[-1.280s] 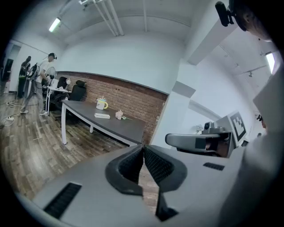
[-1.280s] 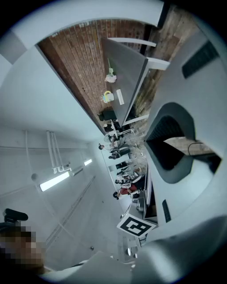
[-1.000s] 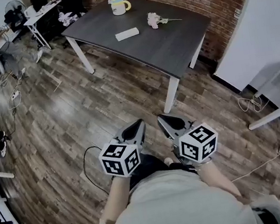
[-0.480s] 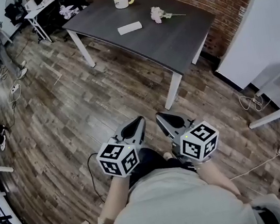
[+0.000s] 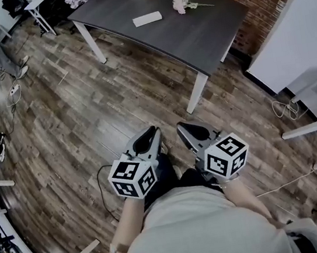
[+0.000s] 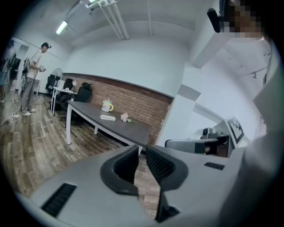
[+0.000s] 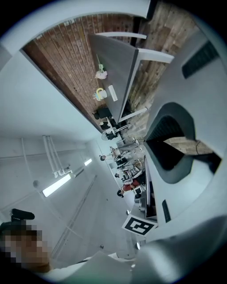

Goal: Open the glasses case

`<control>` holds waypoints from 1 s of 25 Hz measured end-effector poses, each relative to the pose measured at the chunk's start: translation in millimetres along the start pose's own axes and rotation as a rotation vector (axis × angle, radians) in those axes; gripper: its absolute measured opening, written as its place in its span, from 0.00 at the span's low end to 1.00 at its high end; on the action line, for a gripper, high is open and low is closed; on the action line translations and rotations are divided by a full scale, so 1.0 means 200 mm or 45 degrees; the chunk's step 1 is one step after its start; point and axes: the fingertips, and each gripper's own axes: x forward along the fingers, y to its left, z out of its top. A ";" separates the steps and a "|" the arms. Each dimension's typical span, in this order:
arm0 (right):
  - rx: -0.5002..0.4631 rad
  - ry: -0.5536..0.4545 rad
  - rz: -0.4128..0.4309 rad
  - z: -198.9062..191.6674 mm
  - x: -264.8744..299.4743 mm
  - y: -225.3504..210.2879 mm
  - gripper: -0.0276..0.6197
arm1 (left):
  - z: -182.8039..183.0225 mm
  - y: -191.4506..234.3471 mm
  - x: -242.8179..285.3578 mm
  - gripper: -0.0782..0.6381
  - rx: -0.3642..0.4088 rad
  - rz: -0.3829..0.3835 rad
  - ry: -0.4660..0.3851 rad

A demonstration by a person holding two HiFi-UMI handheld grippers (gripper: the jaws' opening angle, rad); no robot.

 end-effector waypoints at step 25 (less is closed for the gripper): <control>0.072 0.090 -0.119 0.38 0.85 -0.57 0.05 | 0.43 0.78 0.75 0.39 0.114 -0.076 0.133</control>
